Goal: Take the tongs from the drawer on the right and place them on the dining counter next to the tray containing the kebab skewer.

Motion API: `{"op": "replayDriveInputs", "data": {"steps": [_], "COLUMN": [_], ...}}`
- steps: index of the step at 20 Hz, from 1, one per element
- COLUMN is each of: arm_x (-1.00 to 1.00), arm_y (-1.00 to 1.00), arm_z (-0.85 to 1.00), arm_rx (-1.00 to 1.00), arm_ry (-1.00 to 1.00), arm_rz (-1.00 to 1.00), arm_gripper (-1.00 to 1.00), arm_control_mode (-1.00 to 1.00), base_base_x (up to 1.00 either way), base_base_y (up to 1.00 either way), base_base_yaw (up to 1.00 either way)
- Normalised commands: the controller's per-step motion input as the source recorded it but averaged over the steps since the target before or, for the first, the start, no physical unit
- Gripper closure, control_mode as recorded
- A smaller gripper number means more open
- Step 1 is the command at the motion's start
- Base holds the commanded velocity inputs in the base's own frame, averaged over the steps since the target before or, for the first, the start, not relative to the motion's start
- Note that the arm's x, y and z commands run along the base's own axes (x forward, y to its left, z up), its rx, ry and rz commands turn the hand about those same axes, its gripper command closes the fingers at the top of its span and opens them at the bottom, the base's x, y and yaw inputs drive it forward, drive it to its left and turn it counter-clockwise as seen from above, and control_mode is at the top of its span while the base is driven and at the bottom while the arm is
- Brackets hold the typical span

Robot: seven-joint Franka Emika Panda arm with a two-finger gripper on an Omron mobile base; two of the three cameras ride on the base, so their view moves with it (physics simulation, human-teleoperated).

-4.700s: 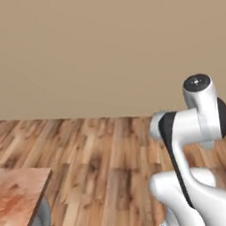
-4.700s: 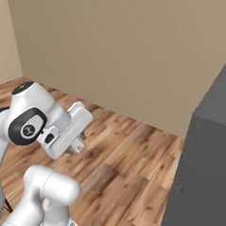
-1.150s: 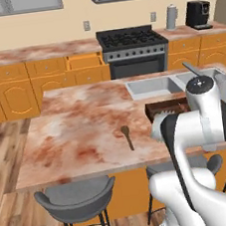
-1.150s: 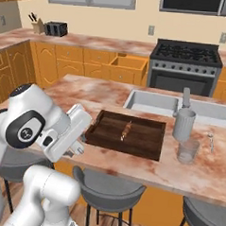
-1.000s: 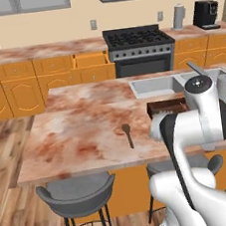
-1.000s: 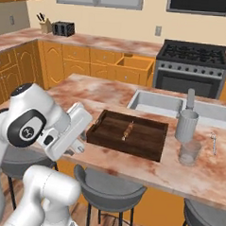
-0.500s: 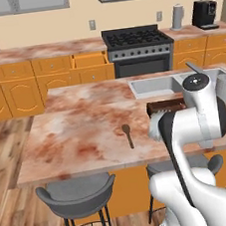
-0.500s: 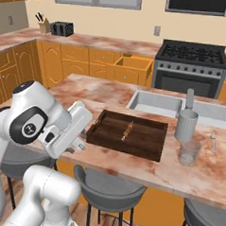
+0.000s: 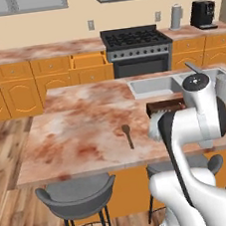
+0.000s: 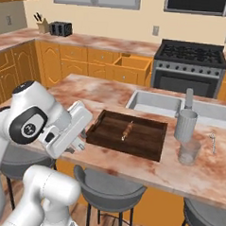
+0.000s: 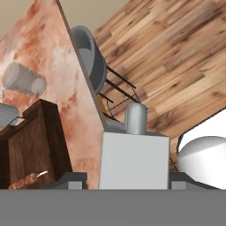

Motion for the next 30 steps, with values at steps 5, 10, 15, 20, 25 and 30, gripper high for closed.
{"op": "replayDriveInputs", "data": {"steps": [5,10,15,20,25,30], "arm_x": [0.00,0.00,0.00,0.00,0.00,0.00], "arm_y": [0.00,0.00,0.00,0.00,0.00,0.00], "arm_z": [0.00,0.00,0.00,0.00,0.00,0.00], "arm_rx": [0.00,0.00,0.00,0.00,0.00,0.00], "arm_ry": [0.00,0.00,0.00,0.00,0.00,0.00], "arm_rz": [0.00,0.00,0.00,0.00,0.00,0.00], "arm_gripper": [1.00,1.00,1.00,1.00,1.00,1.00], "arm_control_mode": [1.00,1.00,1.00,1.00,1.00,1.00], "base_base_x": [0.03,-0.01,0.40,1.00,0.46,-0.54], "base_base_y": [0.56,0.06,0.00,0.14,0.50,0.02], "base_base_yaw": [0.39,0.45,0.19,-0.05,-0.03,0.15]}}
